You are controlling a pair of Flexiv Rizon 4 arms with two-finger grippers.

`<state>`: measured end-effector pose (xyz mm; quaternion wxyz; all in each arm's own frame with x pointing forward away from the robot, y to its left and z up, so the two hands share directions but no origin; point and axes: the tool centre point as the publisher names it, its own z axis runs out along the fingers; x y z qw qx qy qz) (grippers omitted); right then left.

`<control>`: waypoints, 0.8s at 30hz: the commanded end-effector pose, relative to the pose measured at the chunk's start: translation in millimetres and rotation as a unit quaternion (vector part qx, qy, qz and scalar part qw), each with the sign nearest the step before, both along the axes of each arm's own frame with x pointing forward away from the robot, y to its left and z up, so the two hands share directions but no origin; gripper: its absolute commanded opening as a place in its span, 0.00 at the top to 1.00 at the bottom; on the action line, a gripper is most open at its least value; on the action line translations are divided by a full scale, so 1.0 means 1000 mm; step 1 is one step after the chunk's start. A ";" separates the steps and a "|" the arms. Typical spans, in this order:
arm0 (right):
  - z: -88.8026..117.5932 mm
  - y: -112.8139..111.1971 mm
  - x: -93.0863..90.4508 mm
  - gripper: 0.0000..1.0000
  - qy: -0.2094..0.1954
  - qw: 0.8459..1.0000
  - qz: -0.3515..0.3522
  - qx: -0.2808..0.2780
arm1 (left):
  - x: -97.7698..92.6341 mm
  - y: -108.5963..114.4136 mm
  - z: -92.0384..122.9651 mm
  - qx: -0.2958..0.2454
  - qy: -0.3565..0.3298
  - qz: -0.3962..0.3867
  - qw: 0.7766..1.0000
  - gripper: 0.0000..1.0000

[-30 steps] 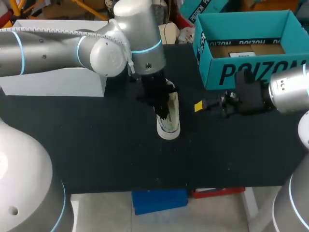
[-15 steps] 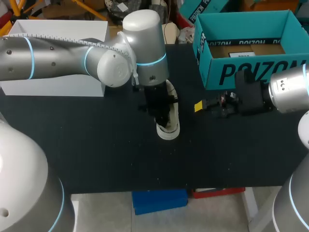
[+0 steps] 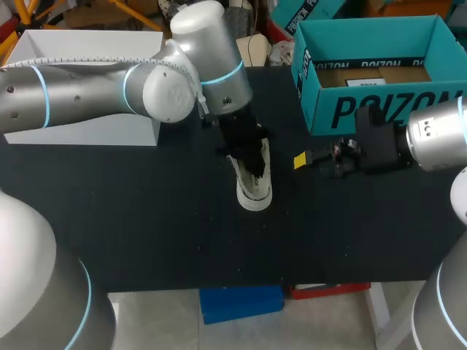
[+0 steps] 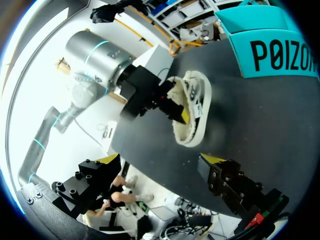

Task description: Take the shoe out of the shoebox, open the shoe tongue, remove and reinsert the insole, then place the shoe into the shoebox

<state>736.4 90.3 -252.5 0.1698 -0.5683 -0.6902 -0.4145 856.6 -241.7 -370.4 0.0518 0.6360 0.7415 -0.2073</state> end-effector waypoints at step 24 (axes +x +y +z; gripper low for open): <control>0.000 0.000 0.000 0.00 0.000 1.000 0.000 0.000 | 0.123 0.030 0.065 -0.130 -0.052 0.291 0.946 1.00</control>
